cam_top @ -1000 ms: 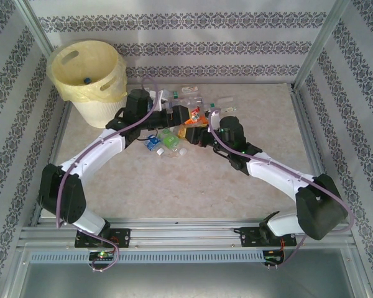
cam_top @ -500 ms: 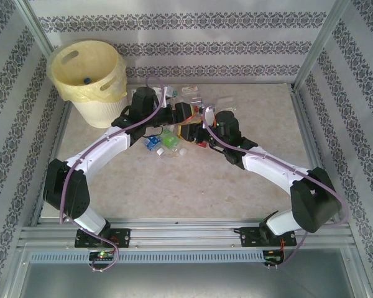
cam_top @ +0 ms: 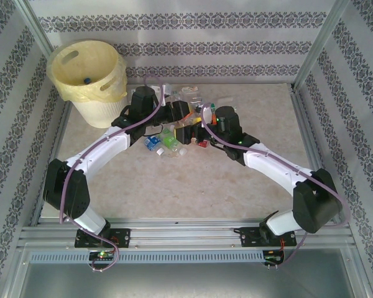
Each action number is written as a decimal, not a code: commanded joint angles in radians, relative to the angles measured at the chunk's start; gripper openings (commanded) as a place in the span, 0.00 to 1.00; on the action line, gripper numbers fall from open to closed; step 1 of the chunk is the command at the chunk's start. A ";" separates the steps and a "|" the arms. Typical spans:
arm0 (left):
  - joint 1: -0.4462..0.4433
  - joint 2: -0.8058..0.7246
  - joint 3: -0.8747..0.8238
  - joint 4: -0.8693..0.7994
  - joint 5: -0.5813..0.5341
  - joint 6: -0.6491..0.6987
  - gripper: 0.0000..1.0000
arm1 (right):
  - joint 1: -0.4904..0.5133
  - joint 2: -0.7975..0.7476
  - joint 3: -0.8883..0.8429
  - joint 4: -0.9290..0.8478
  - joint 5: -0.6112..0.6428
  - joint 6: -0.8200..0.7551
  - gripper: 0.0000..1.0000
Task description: Put the plastic bottles in the bin
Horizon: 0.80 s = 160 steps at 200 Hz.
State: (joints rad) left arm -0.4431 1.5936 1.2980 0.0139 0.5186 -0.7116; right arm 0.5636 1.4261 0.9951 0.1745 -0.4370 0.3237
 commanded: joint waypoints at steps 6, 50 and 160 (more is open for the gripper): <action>0.021 -0.052 0.010 -0.036 -0.131 0.059 0.51 | -0.016 -0.100 0.024 -0.036 0.029 -0.082 0.98; 0.067 -0.074 0.102 -0.241 -0.336 0.148 0.51 | -0.034 -0.244 -0.064 -0.004 0.306 -0.095 0.98; 0.161 -0.114 0.263 -0.126 -0.808 0.502 0.52 | -0.163 -0.345 -0.251 0.121 0.520 0.132 0.98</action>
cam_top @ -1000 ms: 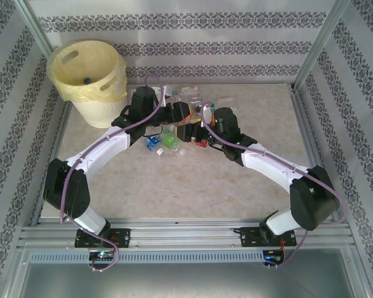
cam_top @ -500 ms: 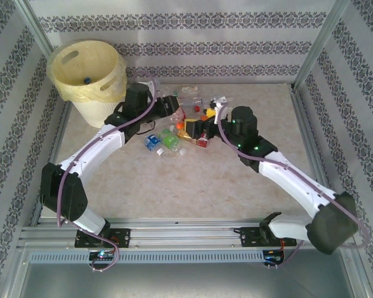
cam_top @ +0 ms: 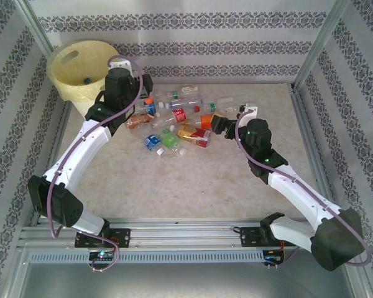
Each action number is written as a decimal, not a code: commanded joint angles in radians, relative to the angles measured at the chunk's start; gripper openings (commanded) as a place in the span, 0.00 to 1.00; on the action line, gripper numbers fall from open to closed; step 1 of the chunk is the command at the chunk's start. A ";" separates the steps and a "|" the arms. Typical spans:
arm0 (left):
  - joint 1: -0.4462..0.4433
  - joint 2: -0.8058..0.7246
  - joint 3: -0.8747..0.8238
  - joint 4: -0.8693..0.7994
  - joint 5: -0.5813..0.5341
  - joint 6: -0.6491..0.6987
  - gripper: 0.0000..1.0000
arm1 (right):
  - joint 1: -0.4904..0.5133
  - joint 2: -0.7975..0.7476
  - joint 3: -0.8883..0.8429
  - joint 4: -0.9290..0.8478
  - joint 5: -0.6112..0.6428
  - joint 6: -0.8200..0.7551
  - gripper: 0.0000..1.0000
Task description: Put the plastic bottles in the bin
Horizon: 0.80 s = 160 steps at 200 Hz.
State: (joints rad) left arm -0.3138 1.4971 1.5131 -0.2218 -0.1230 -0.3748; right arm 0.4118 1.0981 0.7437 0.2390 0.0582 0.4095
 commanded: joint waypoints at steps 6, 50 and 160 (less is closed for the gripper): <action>0.039 -0.013 0.059 0.132 -0.197 0.199 0.52 | -0.013 -0.018 0.002 0.050 0.025 0.046 0.98; 0.145 0.041 0.137 0.286 -0.336 0.374 0.51 | -0.022 -0.015 -0.001 0.045 0.027 0.051 0.98; 0.472 0.318 0.399 0.110 -0.213 0.113 0.51 | -0.028 0.034 0.042 0.027 -0.044 0.053 0.98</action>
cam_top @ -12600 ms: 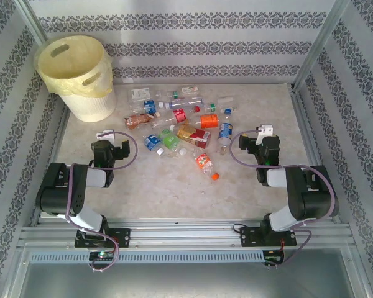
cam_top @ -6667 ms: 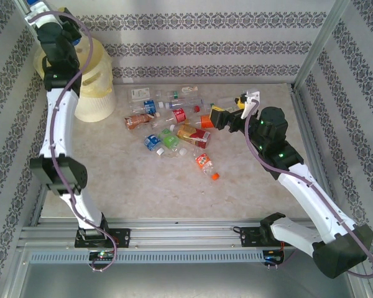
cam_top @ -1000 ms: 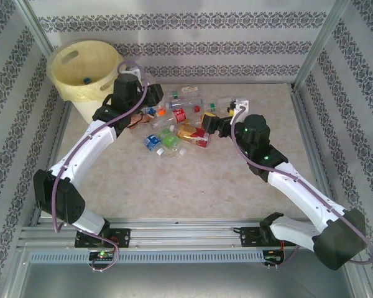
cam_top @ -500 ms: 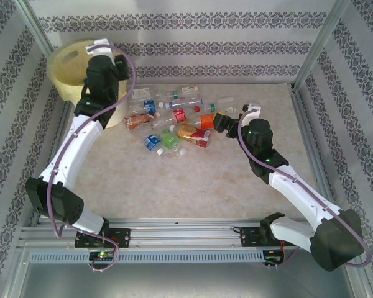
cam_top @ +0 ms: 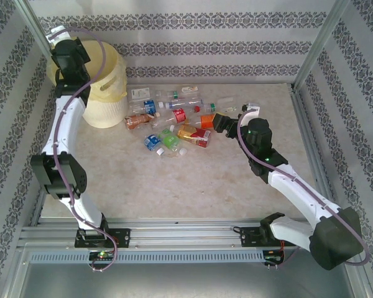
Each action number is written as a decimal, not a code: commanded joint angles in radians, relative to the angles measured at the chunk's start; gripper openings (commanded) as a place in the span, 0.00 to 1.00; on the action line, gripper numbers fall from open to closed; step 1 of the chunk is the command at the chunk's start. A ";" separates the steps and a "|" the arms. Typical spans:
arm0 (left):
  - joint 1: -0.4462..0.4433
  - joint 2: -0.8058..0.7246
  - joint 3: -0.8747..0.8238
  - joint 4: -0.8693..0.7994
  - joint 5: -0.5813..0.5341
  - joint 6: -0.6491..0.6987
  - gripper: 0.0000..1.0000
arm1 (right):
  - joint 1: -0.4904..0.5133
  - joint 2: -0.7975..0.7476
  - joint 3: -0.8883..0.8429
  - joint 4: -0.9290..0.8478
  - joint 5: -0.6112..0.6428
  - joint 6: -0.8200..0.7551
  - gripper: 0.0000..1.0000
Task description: Put the plastic bottles in the bin
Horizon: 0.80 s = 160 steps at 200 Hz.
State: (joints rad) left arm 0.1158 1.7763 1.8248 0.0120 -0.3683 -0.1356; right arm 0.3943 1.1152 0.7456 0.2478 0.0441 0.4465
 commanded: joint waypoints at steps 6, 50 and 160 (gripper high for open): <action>0.052 0.055 0.105 -0.152 0.031 -0.150 0.51 | -0.011 0.022 0.046 0.011 -0.034 0.018 0.98; 0.103 0.185 0.268 -0.381 0.027 -0.278 0.52 | -0.011 0.038 0.084 -0.059 -0.037 0.021 0.98; 0.118 0.394 0.574 -0.695 -0.073 -0.377 0.67 | -0.014 0.058 0.106 -0.129 -0.004 0.067 0.98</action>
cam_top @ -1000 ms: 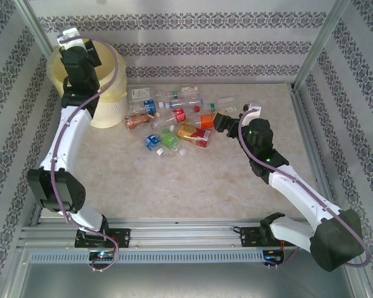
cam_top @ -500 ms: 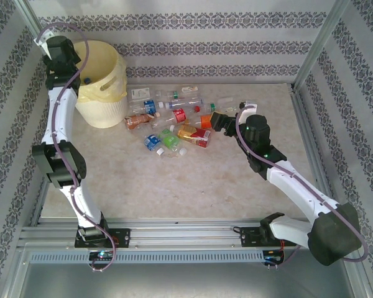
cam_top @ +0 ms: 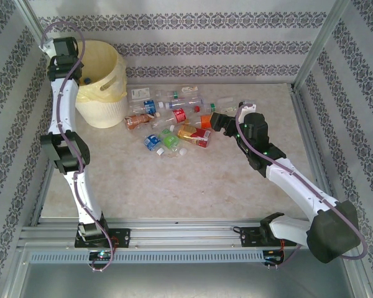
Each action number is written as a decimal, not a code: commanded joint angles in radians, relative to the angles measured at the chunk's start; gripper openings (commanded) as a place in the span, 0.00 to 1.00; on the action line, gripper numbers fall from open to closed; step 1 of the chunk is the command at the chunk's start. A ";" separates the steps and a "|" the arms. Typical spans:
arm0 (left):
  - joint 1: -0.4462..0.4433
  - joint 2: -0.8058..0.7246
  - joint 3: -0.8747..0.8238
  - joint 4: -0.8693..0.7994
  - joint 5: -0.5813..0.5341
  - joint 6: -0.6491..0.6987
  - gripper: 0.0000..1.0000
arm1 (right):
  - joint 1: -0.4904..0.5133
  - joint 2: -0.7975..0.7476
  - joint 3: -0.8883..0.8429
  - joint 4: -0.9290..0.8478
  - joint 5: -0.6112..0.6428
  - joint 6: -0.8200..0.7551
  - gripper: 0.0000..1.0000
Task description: Put the plastic bottles in the bin
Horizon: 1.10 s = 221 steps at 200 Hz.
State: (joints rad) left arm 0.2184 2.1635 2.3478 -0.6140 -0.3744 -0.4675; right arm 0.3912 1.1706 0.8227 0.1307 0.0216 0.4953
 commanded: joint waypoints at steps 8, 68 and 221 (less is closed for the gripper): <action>0.015 0.009 0.059 -0.076 -0.072 -0.051 0.70 | -0.011 0.001 0.029 -0.015 0.021 0.017 0.98; 0.015 -0.009 0.110 -0.125 0.034 -0.094 0.89 | -0.013 0.004 0.024 -0.019 0.028 0.023 0.98; -0.163 -0.426 -0.363 0.185 0.648 -0.118 1.00 | -0.048 0.339 0.194 -0.284 -0.304 -0.399 0.98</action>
State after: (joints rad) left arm 0.0814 1.8187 2.0804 -0.5224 0.1730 -0.5774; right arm 0.3489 1.4467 0.9253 -0.0387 -0.1780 0.2749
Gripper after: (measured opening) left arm 0.994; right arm 0.980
